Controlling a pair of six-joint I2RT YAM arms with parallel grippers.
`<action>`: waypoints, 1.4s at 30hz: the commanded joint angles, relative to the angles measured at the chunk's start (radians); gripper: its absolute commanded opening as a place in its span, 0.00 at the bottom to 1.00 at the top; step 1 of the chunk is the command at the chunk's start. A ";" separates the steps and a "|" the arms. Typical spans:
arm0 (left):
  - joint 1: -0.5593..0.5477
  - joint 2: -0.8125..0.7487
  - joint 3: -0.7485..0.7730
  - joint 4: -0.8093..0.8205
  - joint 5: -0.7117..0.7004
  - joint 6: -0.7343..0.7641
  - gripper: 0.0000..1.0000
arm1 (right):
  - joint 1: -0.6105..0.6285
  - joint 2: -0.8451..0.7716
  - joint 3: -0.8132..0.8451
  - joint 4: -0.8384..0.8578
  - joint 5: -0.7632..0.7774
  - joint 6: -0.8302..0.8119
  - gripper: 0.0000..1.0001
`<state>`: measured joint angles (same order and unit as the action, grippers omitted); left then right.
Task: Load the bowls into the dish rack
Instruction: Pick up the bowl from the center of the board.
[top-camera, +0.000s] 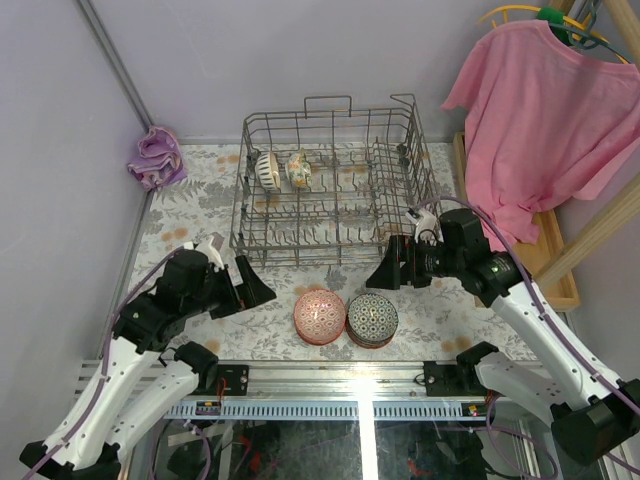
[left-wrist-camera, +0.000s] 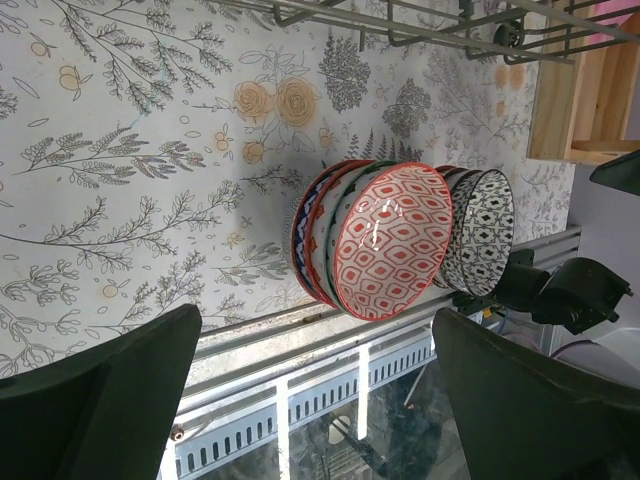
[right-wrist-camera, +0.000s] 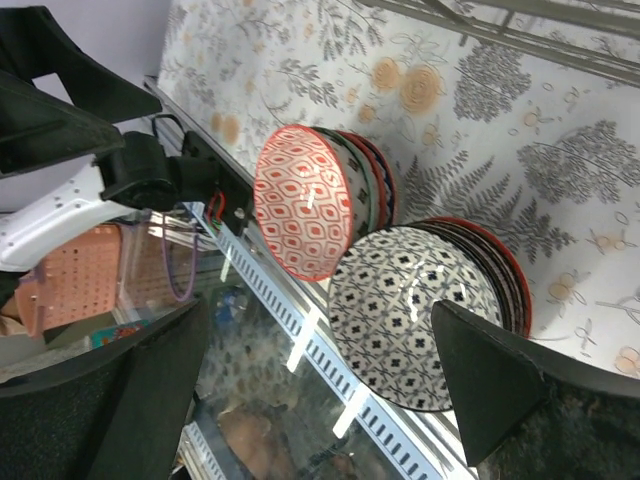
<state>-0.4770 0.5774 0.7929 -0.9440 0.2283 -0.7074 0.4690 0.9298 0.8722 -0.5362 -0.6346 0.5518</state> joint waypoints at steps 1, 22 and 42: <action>-0.003 -0.006 -0.057 0.120 0.134 -0.005 1.00 | 0.000 -0.029 -0.011 -0.104 0.041 -0.083 0.98; -0.008 0.029 -0.082 0.128 0.117 0.016 1.00 | 0.579 0.226 0.130 -0.185 0.649 -0.054 0.73; -0.010 0.080 -0.026 0.116 0.109 0.040 1.00 | 0.778 0.434 0.210 -0.245 0.854 0.014 0.44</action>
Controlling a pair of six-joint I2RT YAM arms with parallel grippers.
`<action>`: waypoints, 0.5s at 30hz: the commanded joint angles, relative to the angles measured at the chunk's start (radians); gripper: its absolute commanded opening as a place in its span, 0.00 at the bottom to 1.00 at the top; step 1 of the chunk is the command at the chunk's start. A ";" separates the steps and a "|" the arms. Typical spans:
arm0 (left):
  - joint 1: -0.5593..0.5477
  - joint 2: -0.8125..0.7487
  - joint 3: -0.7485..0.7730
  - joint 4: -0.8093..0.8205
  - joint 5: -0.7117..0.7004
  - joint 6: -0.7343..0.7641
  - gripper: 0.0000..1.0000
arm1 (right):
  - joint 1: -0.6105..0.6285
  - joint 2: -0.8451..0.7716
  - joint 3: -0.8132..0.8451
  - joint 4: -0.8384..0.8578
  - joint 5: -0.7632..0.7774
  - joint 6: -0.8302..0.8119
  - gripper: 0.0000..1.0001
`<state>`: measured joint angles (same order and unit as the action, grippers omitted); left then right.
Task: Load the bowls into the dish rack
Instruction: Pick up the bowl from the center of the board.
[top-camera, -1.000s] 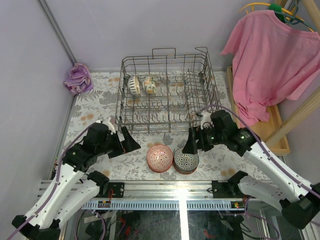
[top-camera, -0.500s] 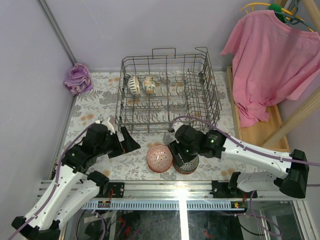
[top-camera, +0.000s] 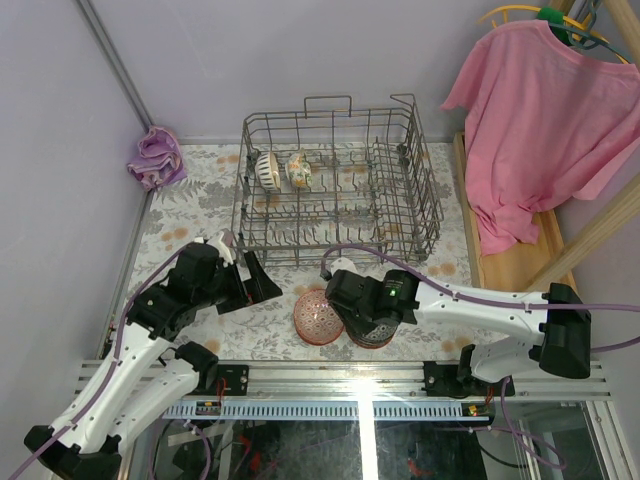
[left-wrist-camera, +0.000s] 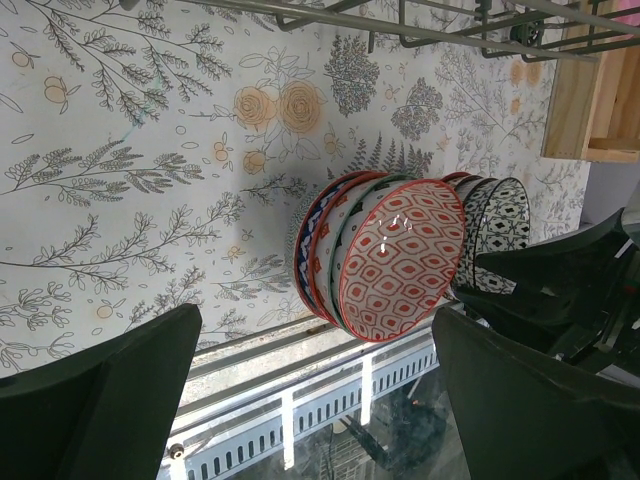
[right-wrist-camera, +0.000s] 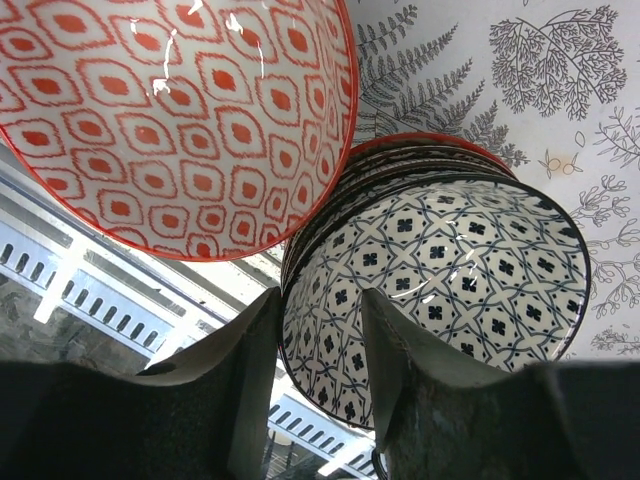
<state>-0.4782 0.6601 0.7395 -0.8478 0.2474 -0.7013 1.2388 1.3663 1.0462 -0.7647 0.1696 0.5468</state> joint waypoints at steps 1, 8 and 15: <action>-0.008 -0.006 0.026 0.019 0.091 0.034 1.00 | 0.009 0.002 0.034 -0.015 0.048 0.017 0.41; -0.008 -0.011 0.022 0.018 0.091 0.037 1.00 | 0.010 0.026 0.041 -0.004 0.029 0.014 0.19; -0.008 -0.011 0.018 0.019 0.091 0.037 1.00 | 0.016 0.030 0.063 -0.008 0.018 0.010 0.02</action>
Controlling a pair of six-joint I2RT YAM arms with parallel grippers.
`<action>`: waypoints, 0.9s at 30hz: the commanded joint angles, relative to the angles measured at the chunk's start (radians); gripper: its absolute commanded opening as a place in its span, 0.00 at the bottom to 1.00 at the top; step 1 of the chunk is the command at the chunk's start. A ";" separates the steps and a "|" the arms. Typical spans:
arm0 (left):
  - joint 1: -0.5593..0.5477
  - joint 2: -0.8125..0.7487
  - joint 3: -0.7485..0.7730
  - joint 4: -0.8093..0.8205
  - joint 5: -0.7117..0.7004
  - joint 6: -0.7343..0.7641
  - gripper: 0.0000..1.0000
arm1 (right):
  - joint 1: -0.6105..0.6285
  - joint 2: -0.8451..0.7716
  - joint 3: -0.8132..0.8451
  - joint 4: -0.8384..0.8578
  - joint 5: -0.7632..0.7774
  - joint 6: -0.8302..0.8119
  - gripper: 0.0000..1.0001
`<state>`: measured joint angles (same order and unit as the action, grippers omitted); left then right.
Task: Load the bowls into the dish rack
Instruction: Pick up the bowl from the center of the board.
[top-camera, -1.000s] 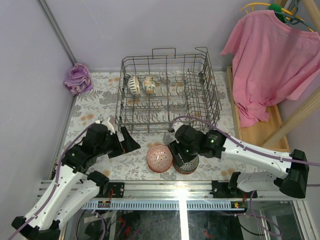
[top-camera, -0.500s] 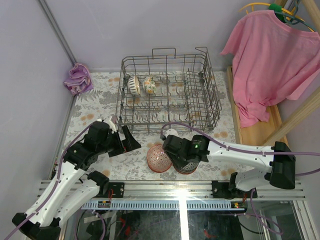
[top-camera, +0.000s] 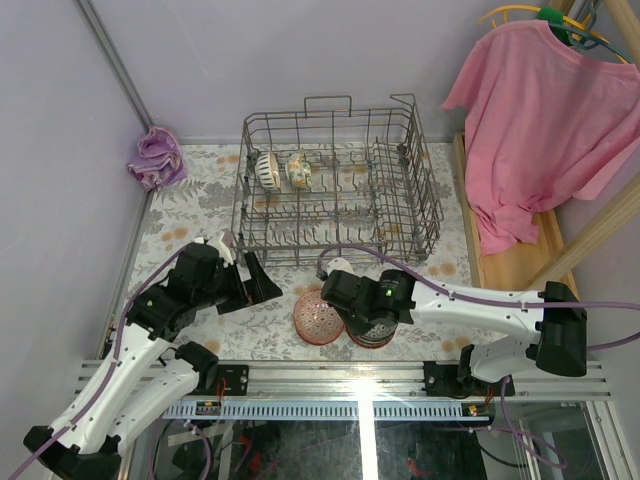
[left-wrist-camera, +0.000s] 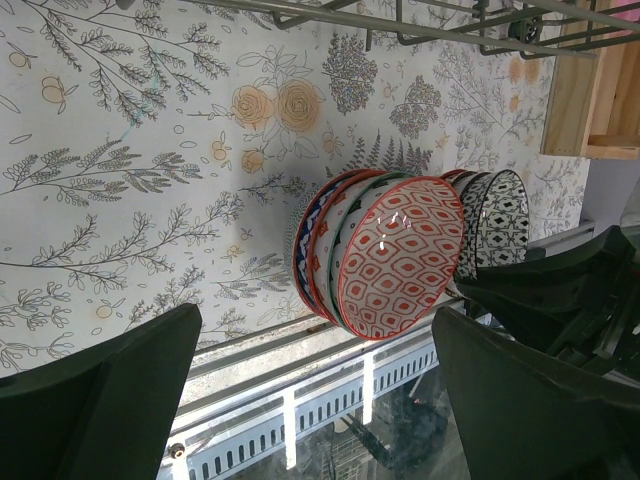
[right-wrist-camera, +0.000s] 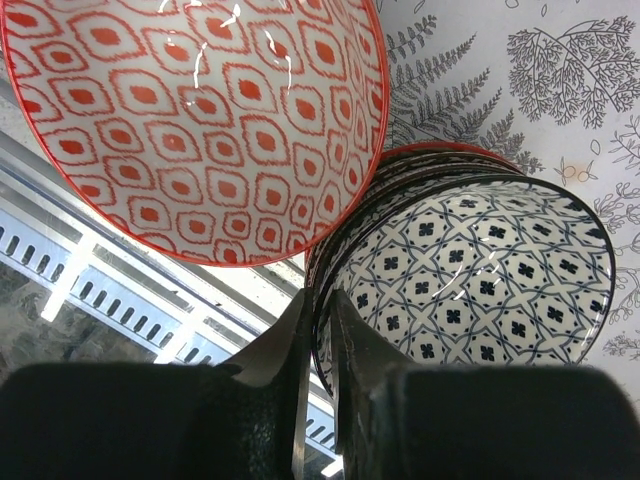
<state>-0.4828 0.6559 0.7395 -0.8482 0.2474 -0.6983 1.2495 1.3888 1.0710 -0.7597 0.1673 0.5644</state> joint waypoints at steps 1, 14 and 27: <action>-0.004 -0.009 0.015 0.019 0.088 0.036 1.00 | 0.005 0.007 0.042 -0.014 0.018 -0.008 0.00; -0.004 -0.014 0.006 0.021 0.085 0.047 1.00 | 0.008 -0.043 0.118 -0.042 0.010 0.009 0.00; -0.003 -0.061 -0.029 0.017 0.082 0.031 1.00 | 0.008 -0.073 0.283 -0.107 -0.011 0.011 0.00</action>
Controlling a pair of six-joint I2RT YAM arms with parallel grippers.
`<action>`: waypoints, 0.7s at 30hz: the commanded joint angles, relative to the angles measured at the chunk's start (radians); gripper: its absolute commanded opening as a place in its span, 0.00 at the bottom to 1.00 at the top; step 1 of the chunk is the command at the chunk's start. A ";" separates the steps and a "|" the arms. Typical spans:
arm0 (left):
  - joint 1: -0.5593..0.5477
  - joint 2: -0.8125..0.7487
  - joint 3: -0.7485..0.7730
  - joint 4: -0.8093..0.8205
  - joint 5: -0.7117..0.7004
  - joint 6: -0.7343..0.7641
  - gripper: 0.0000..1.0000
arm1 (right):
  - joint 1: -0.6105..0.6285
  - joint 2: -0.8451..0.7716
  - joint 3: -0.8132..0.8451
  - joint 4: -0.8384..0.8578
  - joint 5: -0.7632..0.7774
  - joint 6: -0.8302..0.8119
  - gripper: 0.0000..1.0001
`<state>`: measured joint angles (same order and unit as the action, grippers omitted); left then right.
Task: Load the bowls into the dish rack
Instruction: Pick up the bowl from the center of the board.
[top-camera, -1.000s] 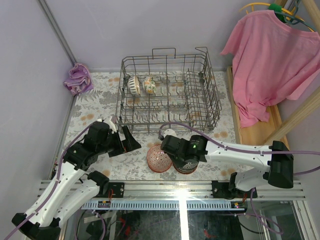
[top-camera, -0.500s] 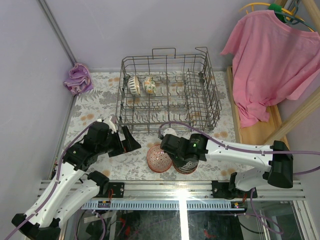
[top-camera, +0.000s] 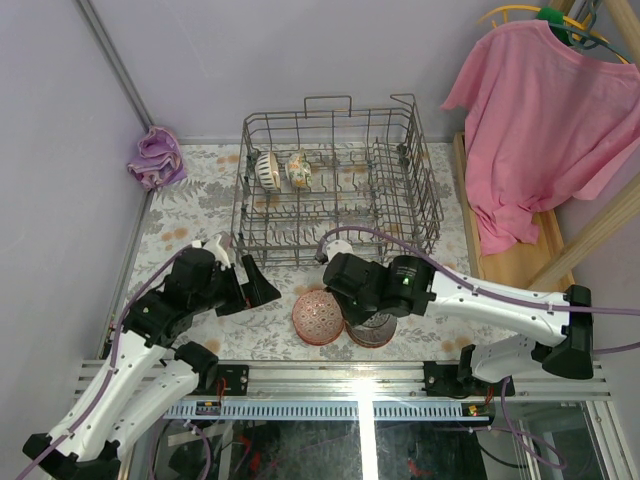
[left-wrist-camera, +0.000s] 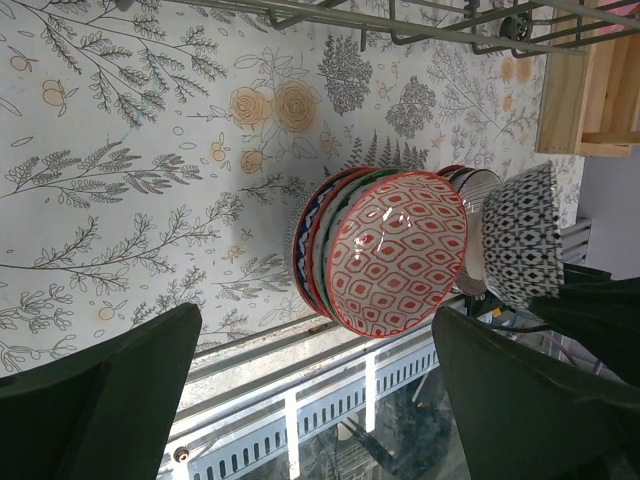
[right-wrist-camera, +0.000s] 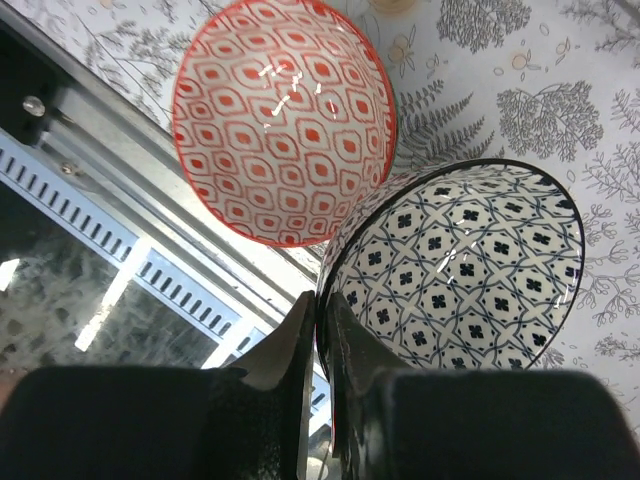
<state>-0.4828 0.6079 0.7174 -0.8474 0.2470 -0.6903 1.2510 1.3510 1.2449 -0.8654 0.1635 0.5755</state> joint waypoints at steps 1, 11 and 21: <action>-0.003 -0.012 -0.005 0.014 0.082 0.025 1.00 | 0.006 -0.034 0.123 -0.007 -0.008 -0.001 0.00; -0.004 -0.015 -0.008 0.001 0.072 0.034 1.00 | 0.003 -0.020 0.262 -0.049 0.027 -0.037 0.00; -0.004 -0.037 -0.037 0.023 0.081 0.017 1.00 | -0.329 0.021 0.444 0.064 -0.208 -0.143 0.00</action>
<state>-0.4828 0.5926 0.6922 -0.8497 0.2466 -0.6907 1.0565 1.3537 1.5726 -0.9031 0.0830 0.5095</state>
